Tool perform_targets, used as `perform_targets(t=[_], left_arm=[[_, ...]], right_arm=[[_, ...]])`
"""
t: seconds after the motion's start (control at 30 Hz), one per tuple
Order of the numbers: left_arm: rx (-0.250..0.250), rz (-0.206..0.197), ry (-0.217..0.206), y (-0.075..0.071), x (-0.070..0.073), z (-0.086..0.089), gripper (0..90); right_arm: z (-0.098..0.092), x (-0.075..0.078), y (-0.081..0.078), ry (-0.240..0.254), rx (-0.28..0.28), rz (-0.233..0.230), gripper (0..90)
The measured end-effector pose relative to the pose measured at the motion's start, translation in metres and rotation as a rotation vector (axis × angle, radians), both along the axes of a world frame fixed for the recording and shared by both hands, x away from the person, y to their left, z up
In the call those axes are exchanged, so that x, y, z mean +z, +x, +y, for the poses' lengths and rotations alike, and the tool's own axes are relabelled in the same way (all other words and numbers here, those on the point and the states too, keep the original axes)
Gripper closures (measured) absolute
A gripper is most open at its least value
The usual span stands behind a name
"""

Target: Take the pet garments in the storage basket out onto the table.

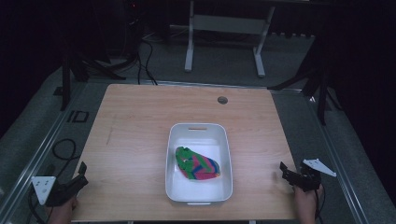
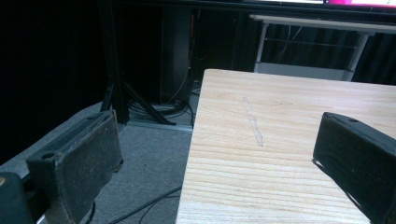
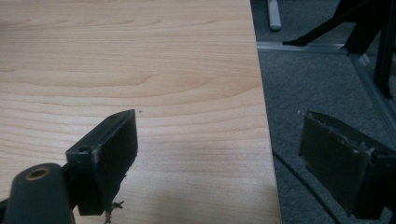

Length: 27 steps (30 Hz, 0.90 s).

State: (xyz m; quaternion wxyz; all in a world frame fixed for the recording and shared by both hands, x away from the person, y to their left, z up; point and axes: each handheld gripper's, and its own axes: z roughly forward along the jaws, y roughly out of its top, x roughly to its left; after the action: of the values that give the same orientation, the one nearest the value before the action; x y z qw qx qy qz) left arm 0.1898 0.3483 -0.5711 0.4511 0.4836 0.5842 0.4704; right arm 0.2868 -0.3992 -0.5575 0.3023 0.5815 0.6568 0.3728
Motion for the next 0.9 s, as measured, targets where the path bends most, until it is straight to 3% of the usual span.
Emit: perform_targets(t=[0.13, 0.2, 0.33, 0.4, 0.47, 0.67, 0.7, 0.77, 0.9], left_arm=[[-0.001, -0.001, 0.001, 0.0, 0.0, 0.0, 1.4], [-0.004, 0.001, 0.003, 0.0, 0.0, 0.0, 1.3], [-0.005, 0.002, -0.003, 0.0, 0.0, 0.001, 1.4], [-0.005, -0.001, -0.008, 0.0, 0.0, 0.001, 1.3], [-0.009, -0.002, -0.009, 0.0, 0.0, 0.001, 1.4], [-0.015, -0.004, -0.002, -0.001, 0.0, 0.001, 1.3], [-0.015, -0.004, -0.002, -0.001, 0.0, 0.001, 1.4], [-0.013, -0.003, -0.005, 0.0, 0.0, 0.001, 1.4], [-0.012, -0.004, -0.005, 0.0, 0.0, 0.001, 1.4]], right_arm=[[-0.001, 0.0, 0.002, 0.016, 0.018, 0.022, 11.4], [-0.004, -0.001, 0.007, 0.038, 0.115, 0.075, 11.8], [-0.006, 0.0, 0.007, 0.027, 0.154, 0.089, 12.8], [-0.009, 0.002, 0.008, 0.033, 0.208, 0.116, 12.8], [-0.011, 0.003, 0.01, 0.022, 0.281, 0.145, 13.0], [-0.011, 0.0, 0.015, -0.016, 0.598, 0.191, 13.3], [-0.011, 0.0, 0.015, -0.016, 0.598, 0.191, 13.3], [-0.004, 0.001, 0.015, -0.055, 0.699, 0.229, 13.2], [0.006, 0.005, 0.015, -0.089, 0.782, 0.243, 13.2]])
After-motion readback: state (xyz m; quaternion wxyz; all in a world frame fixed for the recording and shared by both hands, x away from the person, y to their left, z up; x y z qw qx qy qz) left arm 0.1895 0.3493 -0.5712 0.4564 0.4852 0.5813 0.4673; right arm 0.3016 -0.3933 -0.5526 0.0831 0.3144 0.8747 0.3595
